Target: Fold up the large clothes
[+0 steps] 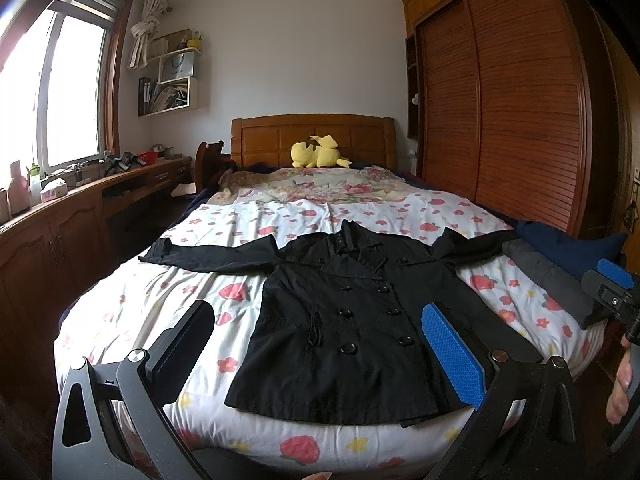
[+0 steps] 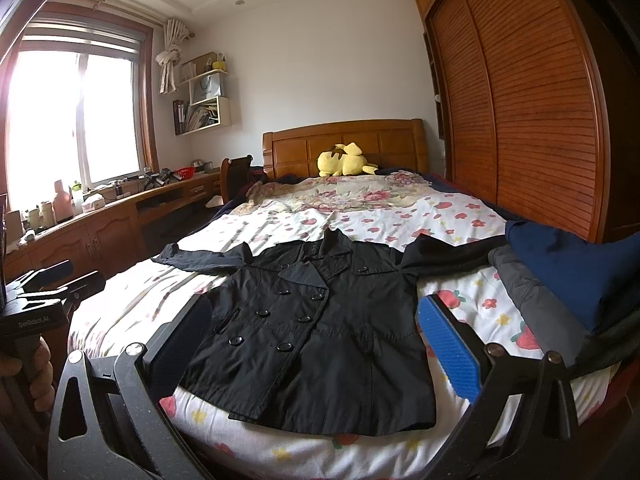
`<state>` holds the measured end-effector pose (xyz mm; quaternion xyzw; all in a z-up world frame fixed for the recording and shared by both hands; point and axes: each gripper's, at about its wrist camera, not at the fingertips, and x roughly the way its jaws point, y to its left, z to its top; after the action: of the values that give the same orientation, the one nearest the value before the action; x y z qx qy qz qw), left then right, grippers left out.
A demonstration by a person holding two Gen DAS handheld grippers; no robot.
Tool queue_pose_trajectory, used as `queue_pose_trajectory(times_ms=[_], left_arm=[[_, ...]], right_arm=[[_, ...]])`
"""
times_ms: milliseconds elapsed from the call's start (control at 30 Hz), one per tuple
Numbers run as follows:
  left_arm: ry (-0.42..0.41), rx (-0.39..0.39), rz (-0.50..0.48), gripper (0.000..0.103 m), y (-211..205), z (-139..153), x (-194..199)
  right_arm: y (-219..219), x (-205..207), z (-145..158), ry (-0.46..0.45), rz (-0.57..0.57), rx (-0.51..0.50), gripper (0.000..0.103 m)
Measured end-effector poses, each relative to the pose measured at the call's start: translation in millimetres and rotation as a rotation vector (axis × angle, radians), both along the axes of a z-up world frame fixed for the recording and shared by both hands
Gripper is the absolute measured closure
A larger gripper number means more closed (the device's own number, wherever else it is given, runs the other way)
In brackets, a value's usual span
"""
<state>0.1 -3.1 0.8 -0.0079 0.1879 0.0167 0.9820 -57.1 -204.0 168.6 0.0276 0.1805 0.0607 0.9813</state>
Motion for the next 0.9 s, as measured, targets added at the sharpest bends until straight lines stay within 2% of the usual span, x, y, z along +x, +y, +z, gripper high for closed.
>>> queue_pose_trajectory(times_ms=[900], left_arm=[[0.010,-0.003,0.006,0.000,2.9,-4.4,4.9]], right_arm=[[2.2,1.4,-2.4,0.008,0.006,-0.007,0.000]])
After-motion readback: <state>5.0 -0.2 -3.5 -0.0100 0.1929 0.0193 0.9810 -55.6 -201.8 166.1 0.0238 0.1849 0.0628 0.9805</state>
